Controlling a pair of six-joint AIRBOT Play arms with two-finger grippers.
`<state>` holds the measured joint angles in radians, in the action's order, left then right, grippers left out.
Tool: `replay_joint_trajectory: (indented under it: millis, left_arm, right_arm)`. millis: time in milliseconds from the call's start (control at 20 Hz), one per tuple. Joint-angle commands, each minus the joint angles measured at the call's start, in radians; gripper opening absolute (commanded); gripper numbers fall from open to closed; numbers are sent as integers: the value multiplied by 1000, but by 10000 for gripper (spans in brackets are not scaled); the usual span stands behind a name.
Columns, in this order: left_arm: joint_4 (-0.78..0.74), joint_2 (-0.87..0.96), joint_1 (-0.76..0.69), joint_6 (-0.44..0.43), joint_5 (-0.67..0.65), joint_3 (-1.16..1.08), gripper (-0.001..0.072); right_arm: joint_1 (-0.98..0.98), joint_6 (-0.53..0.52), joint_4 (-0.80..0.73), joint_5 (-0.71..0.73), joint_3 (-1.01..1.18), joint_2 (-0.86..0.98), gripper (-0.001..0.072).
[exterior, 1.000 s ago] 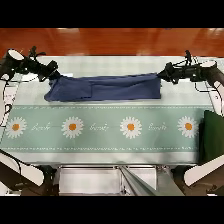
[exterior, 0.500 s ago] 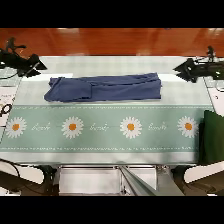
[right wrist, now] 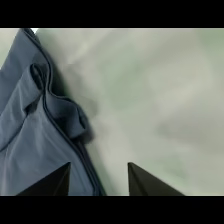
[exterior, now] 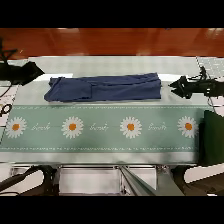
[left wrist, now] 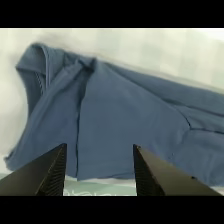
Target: Fold the shirts.
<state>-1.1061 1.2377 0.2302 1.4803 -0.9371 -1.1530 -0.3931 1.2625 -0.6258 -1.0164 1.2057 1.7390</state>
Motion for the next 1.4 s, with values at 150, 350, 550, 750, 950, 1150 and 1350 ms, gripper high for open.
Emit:
replay_joint_trajectory:
  millis: [150, 350, 550, 750, 950, 1150, 1350]
  left_arm:
    - [34, -62, -54, -3, 40, 116, 507]
    - [37, -62, -69, -3, 40, 116, 506]
    - [53, -60, -69, -3, 40, 116, 507]
    - [52, -58, -69, -3, 53, 116, 507]
    - [78, -58, -69, -3, 57, 116, 506]
    - [132, -58, -112, -45, 41, 116, 316]
    - [132, -58, -262, -102, 79, 116, 18]
  right_arm:
    - [85, -30, 127, 26, 22, 91, 421]
    - [142, 19, 127, 25, 117, 150, 418]
    - [195, 44, 126, 55, 201, 186, 276]
    - [210, 34, 117, 66, 253, 185, 24]
    - [193, 19, 24, -18, 262, 108, 23]
    - [179, 55, -211, -111, 252, -76, 23]
    - [151, 45, -262, -145, 136, -320, 23]
